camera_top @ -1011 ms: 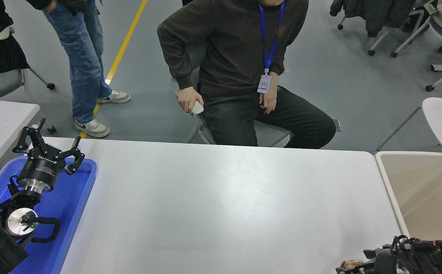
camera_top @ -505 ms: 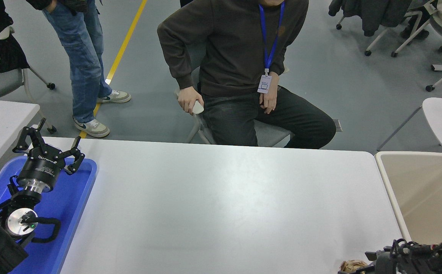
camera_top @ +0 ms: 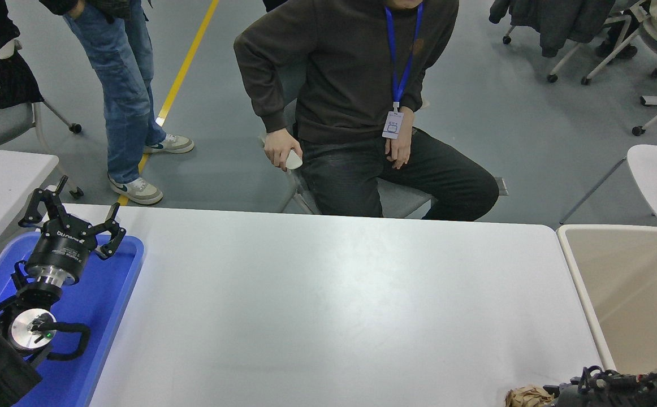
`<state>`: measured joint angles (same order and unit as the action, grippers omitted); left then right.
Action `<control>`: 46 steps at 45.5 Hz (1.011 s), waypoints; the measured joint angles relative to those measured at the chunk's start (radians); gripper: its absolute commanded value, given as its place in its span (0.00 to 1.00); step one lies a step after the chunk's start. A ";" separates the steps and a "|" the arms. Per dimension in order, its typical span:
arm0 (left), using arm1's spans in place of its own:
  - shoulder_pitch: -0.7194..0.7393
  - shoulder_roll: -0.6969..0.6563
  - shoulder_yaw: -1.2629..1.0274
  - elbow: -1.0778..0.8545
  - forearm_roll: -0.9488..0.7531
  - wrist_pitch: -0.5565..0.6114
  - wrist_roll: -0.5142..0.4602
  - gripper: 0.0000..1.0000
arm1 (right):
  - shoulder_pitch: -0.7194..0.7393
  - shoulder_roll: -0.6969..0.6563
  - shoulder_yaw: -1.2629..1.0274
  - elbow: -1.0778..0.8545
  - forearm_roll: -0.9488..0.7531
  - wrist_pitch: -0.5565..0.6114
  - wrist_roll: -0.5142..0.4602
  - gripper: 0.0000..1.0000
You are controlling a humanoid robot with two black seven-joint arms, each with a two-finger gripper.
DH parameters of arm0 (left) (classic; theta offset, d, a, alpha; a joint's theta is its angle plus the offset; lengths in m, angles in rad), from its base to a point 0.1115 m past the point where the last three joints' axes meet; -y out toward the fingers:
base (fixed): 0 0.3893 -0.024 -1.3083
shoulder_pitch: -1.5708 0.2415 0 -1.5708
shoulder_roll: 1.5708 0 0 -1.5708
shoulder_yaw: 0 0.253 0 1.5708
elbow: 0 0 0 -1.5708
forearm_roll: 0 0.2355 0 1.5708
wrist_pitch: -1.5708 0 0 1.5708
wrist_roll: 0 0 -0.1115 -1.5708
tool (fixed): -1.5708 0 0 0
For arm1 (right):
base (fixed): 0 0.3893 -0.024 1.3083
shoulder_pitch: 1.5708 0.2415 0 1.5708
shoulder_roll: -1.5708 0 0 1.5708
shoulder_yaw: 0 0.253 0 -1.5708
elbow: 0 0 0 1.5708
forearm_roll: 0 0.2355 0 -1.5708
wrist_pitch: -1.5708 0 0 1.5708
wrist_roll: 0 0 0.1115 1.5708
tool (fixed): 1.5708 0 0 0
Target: Clean the table surface
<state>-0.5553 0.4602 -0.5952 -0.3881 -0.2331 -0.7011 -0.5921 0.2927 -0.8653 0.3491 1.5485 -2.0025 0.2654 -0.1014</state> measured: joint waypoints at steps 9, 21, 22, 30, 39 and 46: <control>0.000 0.000 0.000 0.000 0.000 0.000 0.000 1.00 | -0.005 0.020 0.001 -0.022 -0.004 -0.017 0.004 0.88; 0.000 0.000 0.000 0.000 0.000 0.000 0.000 1.00 | -0.009 0.040 0.001 -0.052 -0.006 -0.036 0.023 0.13; 0.000 0.000 0.000 0.000 0.000 0.000 0.000 1.00 | -0.009 0.040 0.001 -0.055 -0.006 -0.036 0.024 0.08; 0.000 0.000 0.000 0.000 0.000 0.000 0.000 1.00 | -0.010 0.041 0.001 -0.069 -0.004 -0.037 0.027 0.00; 0.000 0.000 0.000 0.000 0.000 0.000 0.000 1.00 | -0.005 0.033 0.016 -0.067 0.018 -0.038 0.031 0.00; 0.000 0.000 0.000 0.000 0.000 0.000 0.000 1.00 | 0.005 0.004 0.026 -0.034 0.077 -0.038 0.039 0.00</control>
<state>-0.5553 0.4602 -0.5953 -0.3881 -0.2331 -0.7010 -0.5921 0.2972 -0.8617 0.3748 1.5147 -1.9258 0.2271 -0.0626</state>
